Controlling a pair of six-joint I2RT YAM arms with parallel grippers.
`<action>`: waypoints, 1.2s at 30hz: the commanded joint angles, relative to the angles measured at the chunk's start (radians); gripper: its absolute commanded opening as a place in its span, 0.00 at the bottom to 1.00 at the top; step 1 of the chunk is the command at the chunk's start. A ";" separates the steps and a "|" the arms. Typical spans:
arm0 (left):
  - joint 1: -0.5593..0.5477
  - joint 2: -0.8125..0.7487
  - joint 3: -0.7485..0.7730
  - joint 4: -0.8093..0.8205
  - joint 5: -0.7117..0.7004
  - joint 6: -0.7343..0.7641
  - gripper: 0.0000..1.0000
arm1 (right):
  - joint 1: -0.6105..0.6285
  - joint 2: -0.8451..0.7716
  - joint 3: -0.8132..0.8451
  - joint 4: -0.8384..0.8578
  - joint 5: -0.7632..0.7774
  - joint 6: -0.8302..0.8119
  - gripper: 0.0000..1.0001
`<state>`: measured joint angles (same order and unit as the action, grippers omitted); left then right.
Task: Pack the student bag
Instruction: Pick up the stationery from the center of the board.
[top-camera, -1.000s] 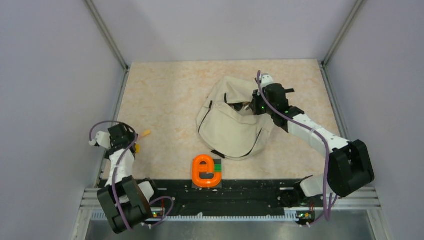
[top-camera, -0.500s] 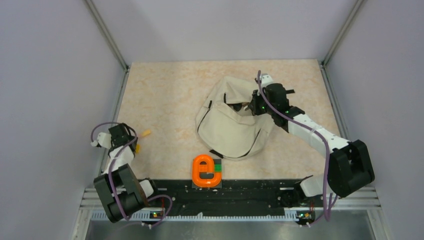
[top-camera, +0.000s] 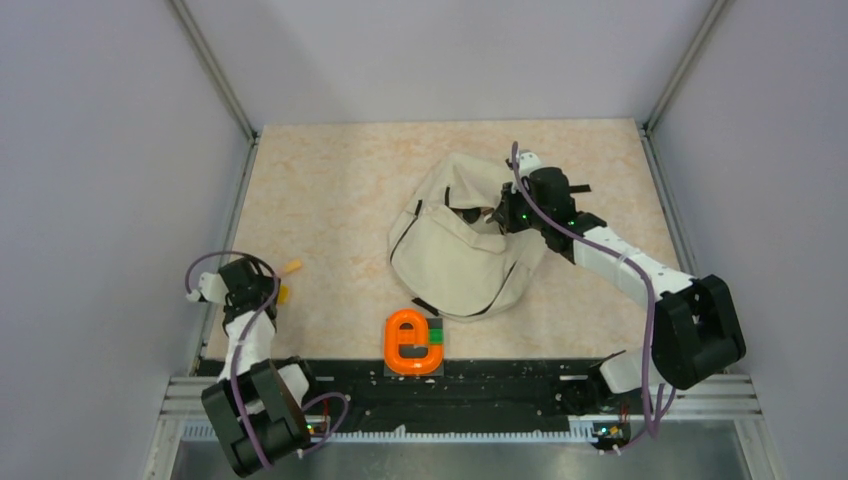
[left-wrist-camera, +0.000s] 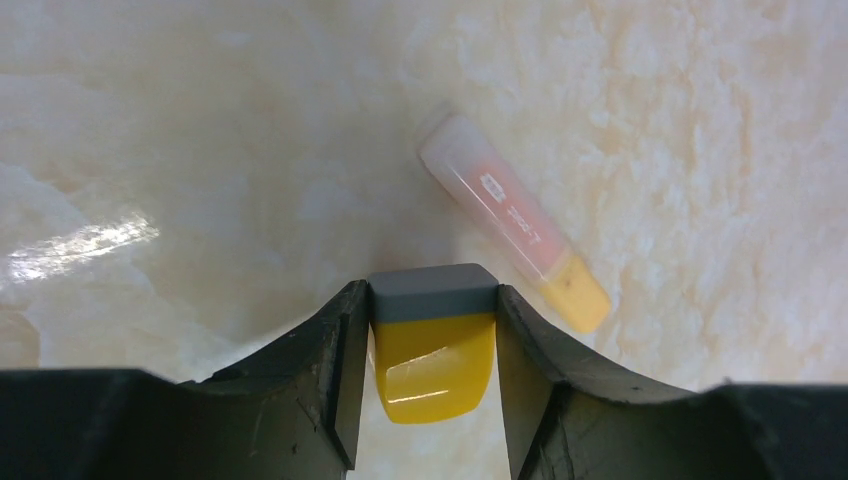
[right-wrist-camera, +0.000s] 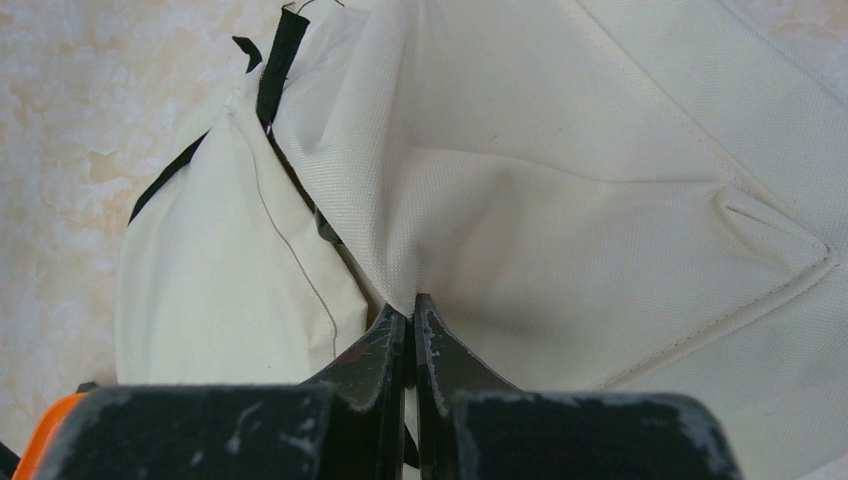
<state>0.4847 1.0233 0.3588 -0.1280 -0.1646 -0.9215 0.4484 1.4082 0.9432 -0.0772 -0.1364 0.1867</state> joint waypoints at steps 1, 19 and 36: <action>0.003 -0.108 -0.036 0.016 0.110 0.016 0.18 | 0.003 0.002 0.048 0.020 -0.051 0.013 0.00; -0.247 -0.322 0.042 -0.160 0.330 0.170 0.07 | 0.003 -0.067 0.040 0.022 -0.024 0.008 0.00; -0.938 0.127 0.490 0.018 0.241 0.147 0.07 | 0.007 -0.058 0.048 0.041 -0.064 0.043 0.00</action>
<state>-0.3077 1.0603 0.7048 -0.2298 0.0982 -0.7856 0.4484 1.3903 0.9432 -0.0959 -0.1341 0.1955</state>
